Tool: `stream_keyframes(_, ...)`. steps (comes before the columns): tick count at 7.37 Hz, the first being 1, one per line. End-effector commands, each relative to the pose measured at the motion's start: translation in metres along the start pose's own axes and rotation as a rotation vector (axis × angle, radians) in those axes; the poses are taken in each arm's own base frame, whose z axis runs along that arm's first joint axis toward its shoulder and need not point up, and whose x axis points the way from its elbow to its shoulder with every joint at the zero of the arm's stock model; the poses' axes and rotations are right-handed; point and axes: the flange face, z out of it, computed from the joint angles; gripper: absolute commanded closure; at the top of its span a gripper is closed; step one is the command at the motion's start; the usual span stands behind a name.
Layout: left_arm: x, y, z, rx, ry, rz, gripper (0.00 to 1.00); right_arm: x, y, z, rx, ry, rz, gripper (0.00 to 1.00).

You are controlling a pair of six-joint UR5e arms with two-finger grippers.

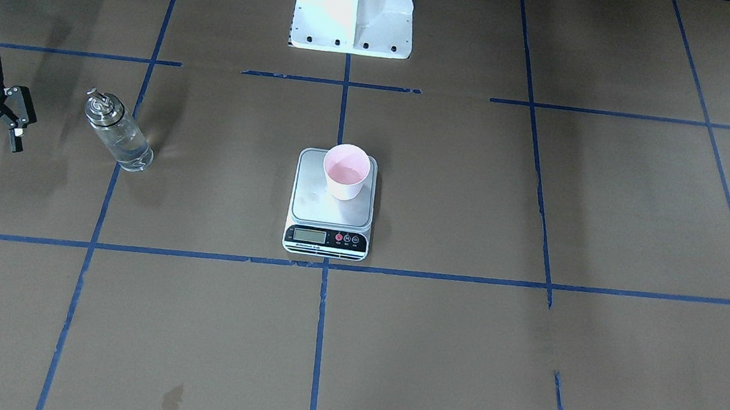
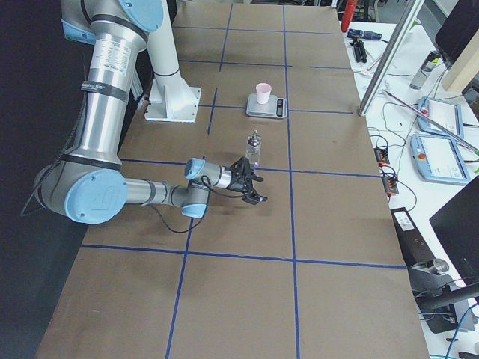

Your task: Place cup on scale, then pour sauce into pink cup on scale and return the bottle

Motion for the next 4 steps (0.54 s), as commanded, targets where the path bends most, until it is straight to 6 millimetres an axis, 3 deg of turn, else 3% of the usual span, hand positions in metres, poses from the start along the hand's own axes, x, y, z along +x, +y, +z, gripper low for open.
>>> stream_keyframes(1, 0.001, 0.0, -0.001, 0.002, 0.0, 0.002, 0.0, 0.038, -0.044, 0.008, -0.15, -0.025, -0.024, 0.0)
stream_keyframes(3, 0.0, 0.0, 0.0, 0.001, 0.0, 0.001, 0.0, 0.092, -0.097, 0.004, -0.325, -0.048, -0.027, 0.0)
stream_keyframes(4, 0.001, 0.0, -0.001, 0.003, 0.0, 0.006, 0.0, 0.118, -0.114, -0.001, -0.391, -0.035, -0.033, 0.0)
